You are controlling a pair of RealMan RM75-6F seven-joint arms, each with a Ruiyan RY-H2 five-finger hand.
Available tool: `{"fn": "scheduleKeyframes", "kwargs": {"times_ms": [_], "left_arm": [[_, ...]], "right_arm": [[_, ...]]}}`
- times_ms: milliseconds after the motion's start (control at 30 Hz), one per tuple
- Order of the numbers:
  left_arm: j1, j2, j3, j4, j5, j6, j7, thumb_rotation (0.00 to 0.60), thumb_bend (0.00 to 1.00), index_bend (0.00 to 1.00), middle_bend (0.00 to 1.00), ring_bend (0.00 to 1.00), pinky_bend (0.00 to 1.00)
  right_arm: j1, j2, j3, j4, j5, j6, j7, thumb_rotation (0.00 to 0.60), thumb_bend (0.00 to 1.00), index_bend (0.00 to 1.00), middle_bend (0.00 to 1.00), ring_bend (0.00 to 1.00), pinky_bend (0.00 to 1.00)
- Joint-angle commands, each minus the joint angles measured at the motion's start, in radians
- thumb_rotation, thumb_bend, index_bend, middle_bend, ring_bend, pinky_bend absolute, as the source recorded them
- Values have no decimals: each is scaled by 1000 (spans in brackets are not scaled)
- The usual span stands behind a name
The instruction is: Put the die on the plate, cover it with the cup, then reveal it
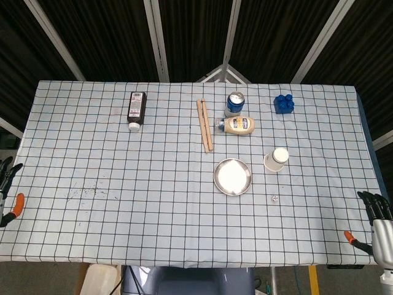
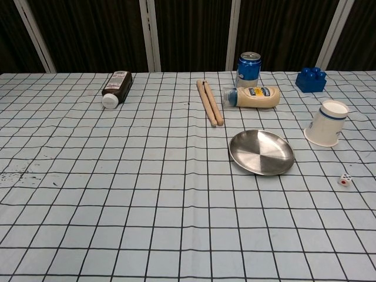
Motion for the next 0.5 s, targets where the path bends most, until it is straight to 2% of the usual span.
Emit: {"fn": "scheduleKeyframes", "kwargs": {"times_ms": [33, 300, 500], "left_arm": [[3, 0, 6, -4, 14, 9, 7, 600, 707, 104, 0, 0, 0], [5, 2, 5, -8, 5, 7, 6, 600, 706, 104, 0, 0, 0], [4, 3, 0, -5, -3, 4, 1, 600, 706, 104, 0, 0, 0]], "right_arm": [[5, -4, -6, 1, -8, -8, -5, 600, 33, 161, 176, 129, 0], [38, -42, -12, -8, -38, -48, -17, 600, 32, 220, 176, 129, 0], [116, -90, 5, -24, -20, -167, -50, 600, 33, 247, 176, 129, 0]]}}
